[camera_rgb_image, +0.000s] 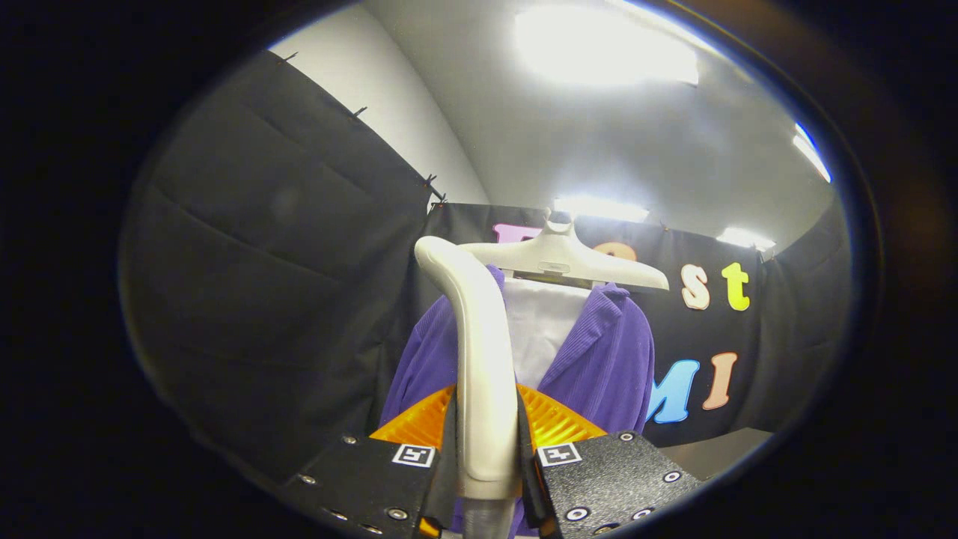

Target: Iron the clothes twice with a garment steamer, once on the left side and once on the right side.

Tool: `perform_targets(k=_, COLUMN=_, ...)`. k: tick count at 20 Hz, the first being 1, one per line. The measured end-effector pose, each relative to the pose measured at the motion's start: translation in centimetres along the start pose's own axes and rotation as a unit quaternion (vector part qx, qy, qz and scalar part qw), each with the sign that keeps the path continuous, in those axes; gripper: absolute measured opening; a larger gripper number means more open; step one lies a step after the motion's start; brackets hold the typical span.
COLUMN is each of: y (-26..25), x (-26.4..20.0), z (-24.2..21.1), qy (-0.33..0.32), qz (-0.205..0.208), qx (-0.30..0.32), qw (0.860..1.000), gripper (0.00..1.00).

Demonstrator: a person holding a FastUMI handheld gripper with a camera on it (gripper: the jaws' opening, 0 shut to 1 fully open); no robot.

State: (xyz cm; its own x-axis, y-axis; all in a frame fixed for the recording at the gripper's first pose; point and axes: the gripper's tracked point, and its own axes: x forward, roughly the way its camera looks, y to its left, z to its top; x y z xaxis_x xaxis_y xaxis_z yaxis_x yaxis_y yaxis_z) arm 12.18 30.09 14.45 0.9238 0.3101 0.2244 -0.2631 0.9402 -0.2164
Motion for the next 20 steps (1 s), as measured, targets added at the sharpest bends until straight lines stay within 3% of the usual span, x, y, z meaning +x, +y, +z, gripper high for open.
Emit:
perform_targets(k=5, y=0.6, x=0.7, z=-2.9, qy=0.01, qz=-0.011, qx=-0.039, qw=0.999, gripper=0.35)
perform_targets(k=20, y=2.9, x=-3.5, z=-16.4, qy=0.124, qz=0.024, qx=-0.1, qw=0.987, gripper=0.35)
